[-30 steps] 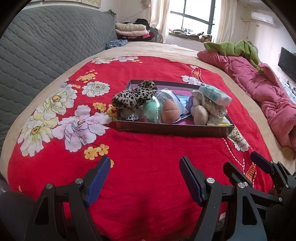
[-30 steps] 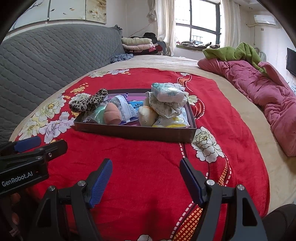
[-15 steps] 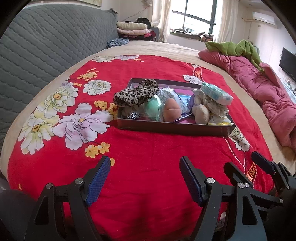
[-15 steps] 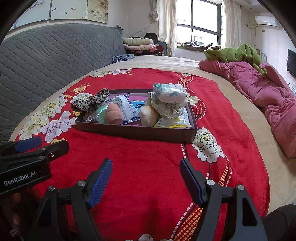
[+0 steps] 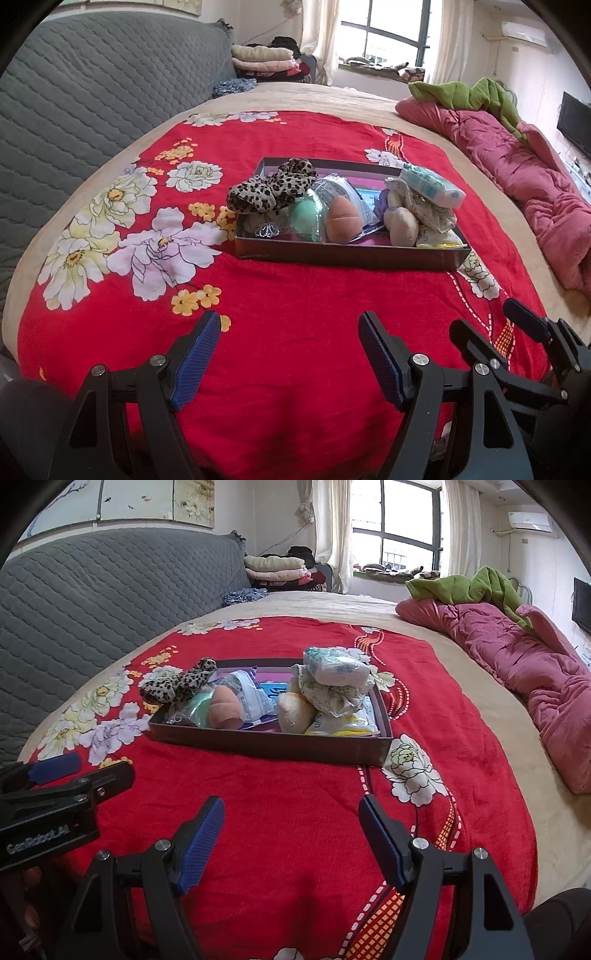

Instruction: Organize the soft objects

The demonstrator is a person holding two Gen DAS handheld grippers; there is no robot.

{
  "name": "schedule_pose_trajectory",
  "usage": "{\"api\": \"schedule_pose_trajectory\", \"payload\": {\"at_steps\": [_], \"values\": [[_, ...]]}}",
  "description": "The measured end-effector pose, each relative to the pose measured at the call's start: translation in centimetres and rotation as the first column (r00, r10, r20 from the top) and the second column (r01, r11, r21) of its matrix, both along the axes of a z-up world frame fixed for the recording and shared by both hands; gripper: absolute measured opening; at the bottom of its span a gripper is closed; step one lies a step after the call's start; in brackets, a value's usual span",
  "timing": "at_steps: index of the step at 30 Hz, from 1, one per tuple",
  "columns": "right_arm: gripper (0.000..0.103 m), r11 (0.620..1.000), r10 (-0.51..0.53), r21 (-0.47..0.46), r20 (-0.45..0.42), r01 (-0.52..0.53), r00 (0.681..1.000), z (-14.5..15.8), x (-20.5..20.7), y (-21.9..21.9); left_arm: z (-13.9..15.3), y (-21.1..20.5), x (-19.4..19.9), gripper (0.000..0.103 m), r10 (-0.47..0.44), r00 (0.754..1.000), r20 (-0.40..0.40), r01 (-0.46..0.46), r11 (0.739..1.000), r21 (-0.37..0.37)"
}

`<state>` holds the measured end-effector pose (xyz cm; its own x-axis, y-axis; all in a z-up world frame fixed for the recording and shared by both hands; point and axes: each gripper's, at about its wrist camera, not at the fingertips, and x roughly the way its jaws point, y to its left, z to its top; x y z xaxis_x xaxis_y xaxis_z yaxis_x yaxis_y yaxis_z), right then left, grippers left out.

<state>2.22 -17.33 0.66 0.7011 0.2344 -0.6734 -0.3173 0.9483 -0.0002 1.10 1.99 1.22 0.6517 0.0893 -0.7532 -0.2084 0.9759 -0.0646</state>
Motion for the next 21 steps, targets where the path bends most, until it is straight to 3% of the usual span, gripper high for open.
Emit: {"api": "schedule_pose_trajectory", "payload": {"at_steps": [14,21], "values": [[0.074,1.0,-0.004,-0.009,0.013,0.004,1.0,0.4,0.0,0.0,0.4,1.0,-0.8,0.078,0.012,1.0,0.008,-0.012,1.0,0.009],[0.074,1.0,-0.005,-0.023,0.018,0.005,1.0,0.5,0.1,0.3,0.0,2.3,-0.9,0.078,0.028,1.0,-0.006,-0.029,0.999,-0.041]]}}
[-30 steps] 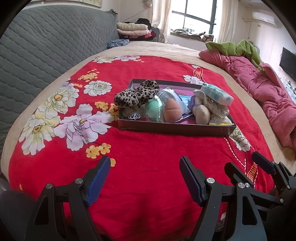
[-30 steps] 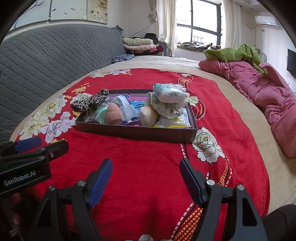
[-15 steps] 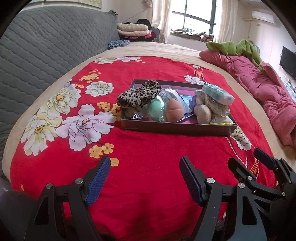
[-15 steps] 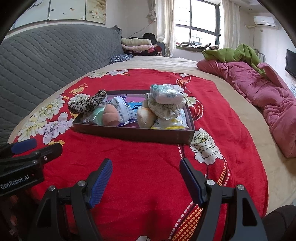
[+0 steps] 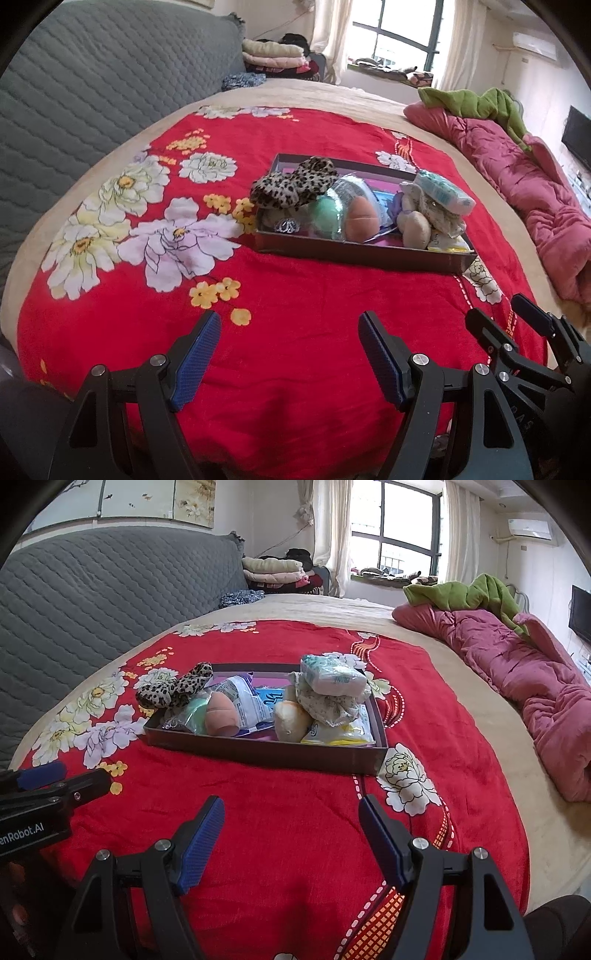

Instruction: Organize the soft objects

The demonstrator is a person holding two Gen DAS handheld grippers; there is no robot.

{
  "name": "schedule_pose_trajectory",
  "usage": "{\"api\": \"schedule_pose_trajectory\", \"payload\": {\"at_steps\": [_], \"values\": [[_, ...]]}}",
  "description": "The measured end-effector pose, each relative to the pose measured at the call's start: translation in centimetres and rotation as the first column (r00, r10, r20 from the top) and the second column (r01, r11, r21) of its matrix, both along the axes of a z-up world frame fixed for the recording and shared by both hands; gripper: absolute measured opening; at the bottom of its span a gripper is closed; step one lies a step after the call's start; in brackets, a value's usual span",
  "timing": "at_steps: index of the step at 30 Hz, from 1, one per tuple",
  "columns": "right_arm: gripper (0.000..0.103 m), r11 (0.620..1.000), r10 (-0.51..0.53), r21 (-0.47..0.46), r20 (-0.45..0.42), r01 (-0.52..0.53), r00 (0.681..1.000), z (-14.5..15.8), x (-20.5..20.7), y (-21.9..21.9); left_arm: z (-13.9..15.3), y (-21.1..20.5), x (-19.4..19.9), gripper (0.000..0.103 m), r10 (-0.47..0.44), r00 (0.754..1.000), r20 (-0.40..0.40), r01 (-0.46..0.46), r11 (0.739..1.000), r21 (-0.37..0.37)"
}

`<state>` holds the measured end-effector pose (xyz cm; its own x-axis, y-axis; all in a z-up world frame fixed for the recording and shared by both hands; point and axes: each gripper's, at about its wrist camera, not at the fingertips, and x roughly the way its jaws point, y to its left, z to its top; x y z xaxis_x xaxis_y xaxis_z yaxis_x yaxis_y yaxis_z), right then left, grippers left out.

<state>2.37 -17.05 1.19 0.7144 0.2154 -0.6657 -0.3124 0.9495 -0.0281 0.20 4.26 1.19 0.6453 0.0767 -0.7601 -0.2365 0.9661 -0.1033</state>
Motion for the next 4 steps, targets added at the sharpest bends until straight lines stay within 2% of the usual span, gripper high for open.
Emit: {"api": "schedule_pose_trajectory", "payload": {"at_steps": [4], "values": [[0.074,1.0,0.003,-0.013,0.013,-0.003,1.0,-0.08,0.01,0.05,-0.07,0.4,-0.05,0.078,-0.002,1.0,0.017,0.003,1.0,-0.017]]}}
